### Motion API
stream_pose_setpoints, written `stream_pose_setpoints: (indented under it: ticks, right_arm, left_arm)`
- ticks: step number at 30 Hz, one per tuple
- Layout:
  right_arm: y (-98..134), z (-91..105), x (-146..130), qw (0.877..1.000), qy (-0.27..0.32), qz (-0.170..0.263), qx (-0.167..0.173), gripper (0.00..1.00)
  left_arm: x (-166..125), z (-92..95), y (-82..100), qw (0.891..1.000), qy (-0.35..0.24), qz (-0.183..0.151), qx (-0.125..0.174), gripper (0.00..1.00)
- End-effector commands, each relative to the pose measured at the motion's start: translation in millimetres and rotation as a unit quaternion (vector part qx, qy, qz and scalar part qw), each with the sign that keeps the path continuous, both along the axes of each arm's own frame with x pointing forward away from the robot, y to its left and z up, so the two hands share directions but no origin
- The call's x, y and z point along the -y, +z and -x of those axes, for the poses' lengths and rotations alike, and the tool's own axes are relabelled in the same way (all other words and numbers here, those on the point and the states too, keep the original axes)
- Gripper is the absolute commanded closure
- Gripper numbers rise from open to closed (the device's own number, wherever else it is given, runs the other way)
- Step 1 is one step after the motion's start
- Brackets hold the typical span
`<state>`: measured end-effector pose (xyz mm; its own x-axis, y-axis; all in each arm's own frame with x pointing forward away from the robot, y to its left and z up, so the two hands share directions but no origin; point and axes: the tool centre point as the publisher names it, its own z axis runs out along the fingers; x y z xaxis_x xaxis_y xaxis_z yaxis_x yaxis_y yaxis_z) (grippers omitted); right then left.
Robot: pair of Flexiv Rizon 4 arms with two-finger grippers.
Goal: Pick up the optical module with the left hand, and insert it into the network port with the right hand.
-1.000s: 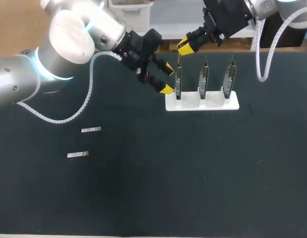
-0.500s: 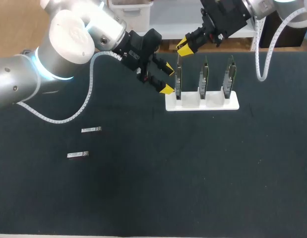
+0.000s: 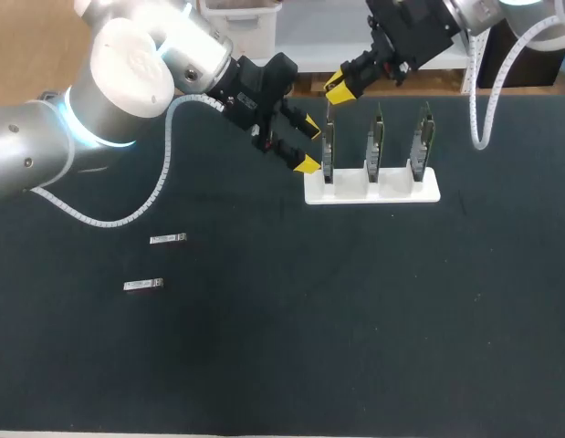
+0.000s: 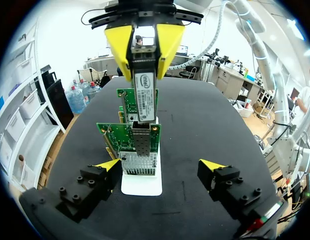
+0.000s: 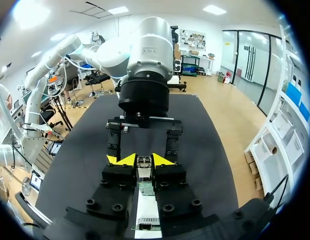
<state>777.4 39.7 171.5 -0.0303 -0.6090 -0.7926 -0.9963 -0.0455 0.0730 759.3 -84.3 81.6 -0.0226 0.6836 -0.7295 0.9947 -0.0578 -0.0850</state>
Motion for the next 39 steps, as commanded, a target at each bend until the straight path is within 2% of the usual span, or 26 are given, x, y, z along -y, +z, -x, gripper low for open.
stream_pose_setpoints:
  ticks: [1,27,39]
  right_arm:
    - [-1.4,-2.3,-0.6,1.0,0.0,0.0,-0.002,1.0]
    - [-6.7,-5.1,0.1,1.0,0.001,0.002,-0.01,1.0]
    - [-1.8,-3.7,0.0,1.0,-0.006,0.003,0.01,1.0]
  left_arm:
    - [0.7,-1.4,1.1,1.0,0.0,-0.003,-0.002,0.0]
    - [0.7,-1.4,1.1,1.0,0.0,-0.003,-0.002,0.0]
    - [0.7,-1.4,1.1,1.0,0.0,-0.003,-0.002,0.0]
